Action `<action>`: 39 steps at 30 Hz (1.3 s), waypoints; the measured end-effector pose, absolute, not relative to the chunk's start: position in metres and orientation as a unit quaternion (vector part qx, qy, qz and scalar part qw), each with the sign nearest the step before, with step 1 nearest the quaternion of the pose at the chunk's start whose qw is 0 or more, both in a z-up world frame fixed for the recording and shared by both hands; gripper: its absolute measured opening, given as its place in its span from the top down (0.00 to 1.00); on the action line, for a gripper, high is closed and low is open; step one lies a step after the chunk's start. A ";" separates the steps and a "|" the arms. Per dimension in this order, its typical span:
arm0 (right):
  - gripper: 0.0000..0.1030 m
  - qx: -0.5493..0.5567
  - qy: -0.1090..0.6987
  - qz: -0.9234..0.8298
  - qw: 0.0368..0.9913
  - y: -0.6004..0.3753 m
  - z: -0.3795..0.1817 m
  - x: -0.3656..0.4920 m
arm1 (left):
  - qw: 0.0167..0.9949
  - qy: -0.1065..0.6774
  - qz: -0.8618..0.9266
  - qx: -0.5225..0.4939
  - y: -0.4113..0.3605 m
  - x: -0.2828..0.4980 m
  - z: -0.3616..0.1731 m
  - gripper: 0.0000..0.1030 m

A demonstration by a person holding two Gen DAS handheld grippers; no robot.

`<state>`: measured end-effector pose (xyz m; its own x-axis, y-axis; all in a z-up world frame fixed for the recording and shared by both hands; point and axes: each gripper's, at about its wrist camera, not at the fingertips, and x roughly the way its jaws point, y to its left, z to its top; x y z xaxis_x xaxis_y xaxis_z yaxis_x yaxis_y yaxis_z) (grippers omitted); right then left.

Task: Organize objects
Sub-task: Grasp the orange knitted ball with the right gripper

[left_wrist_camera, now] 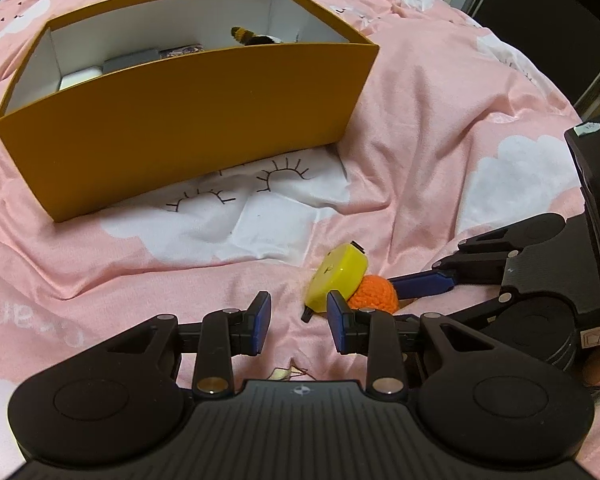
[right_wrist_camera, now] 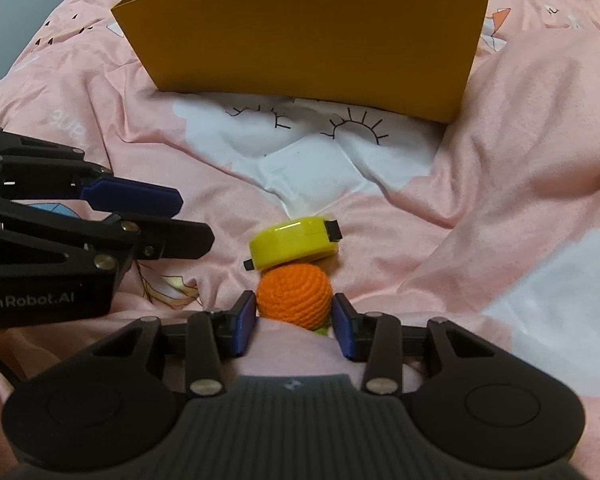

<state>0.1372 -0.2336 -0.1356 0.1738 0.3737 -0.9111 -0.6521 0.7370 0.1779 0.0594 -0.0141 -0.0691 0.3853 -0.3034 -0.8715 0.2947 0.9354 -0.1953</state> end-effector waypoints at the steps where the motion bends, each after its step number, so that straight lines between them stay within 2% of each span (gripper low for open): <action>1: 0.59 -0.126 0.545 0.339 0.757 -0.235 -0.135 0.137 | 0.832 0.524 -0.183 -0.006 -0.014 0.059 -0.069 0.65; 12: 0.59 -0.101 0.516 0.289 0.800 -0.266 -0.114 0.155 | 0.823 0.512 -0.244 0.022 -0.030 0.065 -0.069 0.55; 17: 0.59 -0.078 0.530 0.266 0.802 -0.279 -0.123 0.167 | 0.804 0.510 -0.286 0.107 -0.058 0.065 -0.079 0.52; 20: 0.59 -0.070 0.538 0.259 0.799 -0.284 -0.128 0.170 | 0.802 0.510 -0.291 0.108 -0.061 0.071 -0.088 0.49; 23: 0.59 -0.063 0.540 0.259 0.798 -0.287 -0.130 0.169 | 0.800 0.509 -0.299 0.103 -0.062 0.076 -0.098 0.43; 26: 0.59 -0.037 0.548 0.257 0.795 -0.294 -0.133 0.173 | 0.789 0.520 -0.309 0.107 -0.063 0.077 -0.106 0.42; 30: 0.59 0.004 0.563 0.250 0.788 -0.303 -0.138 0.179 | 0.785 0.523 -0.306 0.128 -0.071 0.078 -0.117 0.34; 39: 0.58 0.005 0.566 0.251 0.785 -0.301 -0.143 0.180 | 0.798 0.496 -0.284 0.190 -0.088 0.067 -0.125 0.27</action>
